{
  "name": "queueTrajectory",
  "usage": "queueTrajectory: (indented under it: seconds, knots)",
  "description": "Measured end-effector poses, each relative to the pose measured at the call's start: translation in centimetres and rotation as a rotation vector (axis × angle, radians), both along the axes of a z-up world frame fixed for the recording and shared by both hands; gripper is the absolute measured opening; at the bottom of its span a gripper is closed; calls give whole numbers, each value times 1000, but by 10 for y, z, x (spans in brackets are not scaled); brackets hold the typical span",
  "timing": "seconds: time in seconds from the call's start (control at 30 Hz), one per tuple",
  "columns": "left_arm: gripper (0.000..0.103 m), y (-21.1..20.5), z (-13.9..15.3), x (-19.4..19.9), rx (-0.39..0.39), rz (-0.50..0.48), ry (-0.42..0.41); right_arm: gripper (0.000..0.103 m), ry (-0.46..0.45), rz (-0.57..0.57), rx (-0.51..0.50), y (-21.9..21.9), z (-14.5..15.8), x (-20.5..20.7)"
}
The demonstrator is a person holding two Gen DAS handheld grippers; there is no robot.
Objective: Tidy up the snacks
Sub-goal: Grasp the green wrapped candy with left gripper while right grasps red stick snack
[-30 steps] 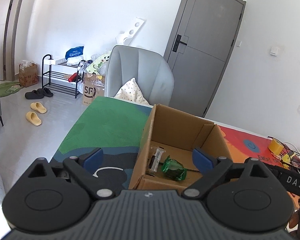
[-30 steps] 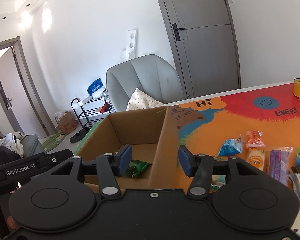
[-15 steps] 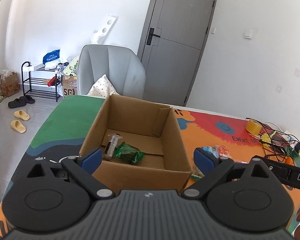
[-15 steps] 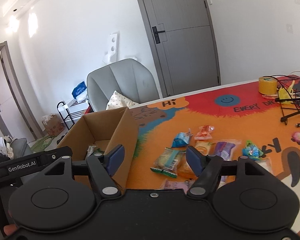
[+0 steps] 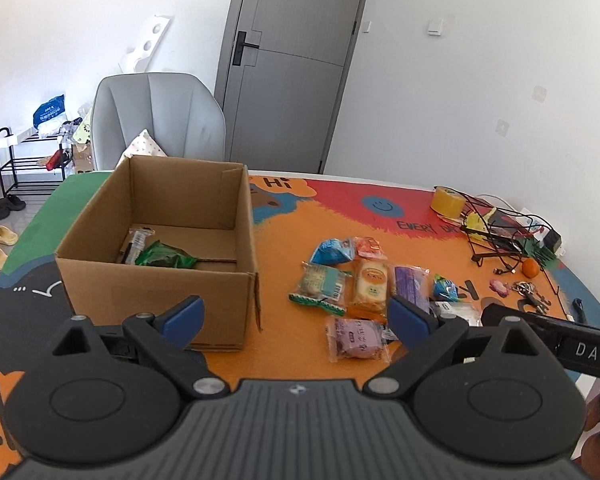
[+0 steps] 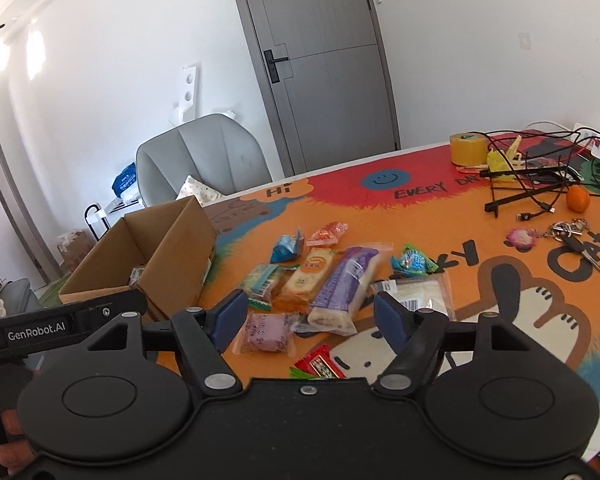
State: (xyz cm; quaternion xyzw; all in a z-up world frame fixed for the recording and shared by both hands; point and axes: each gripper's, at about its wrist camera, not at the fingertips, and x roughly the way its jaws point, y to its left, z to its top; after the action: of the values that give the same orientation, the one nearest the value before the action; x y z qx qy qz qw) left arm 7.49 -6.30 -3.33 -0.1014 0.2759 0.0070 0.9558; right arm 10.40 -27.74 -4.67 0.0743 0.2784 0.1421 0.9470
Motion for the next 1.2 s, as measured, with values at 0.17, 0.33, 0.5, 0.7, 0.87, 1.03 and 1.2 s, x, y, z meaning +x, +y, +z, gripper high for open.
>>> queueTrajectory:
  seconds: [0.17,0.33,0.5,0.7,0.87,1.03,1.2]
  knots:
    - [97,-18,-8,-1,-5,-41,-8,70,4,-43,18,-15,-10,-7]
    - [95,-39,-22,2,5,-81,13,68,15,-58,32,-29,-22,-10]
    - [90,-54,-36,7,11,-103,36,64,34,-102,68,-41,-38,-9]
    - [82,-74,-53,17,22,-146,78,63,54,-116,89,-54,-52,-6]
    - [77,-89,-64,25,29,-177,101,60,81,-124,104,-64,-63,-4]
    - [74,-94,-75,31,31,-182,131,60,90,-116,116,-64,-70,-1]
    - [61,-96,-85,35,38,-190,157,60,103,-108,120,-62,-75,4]
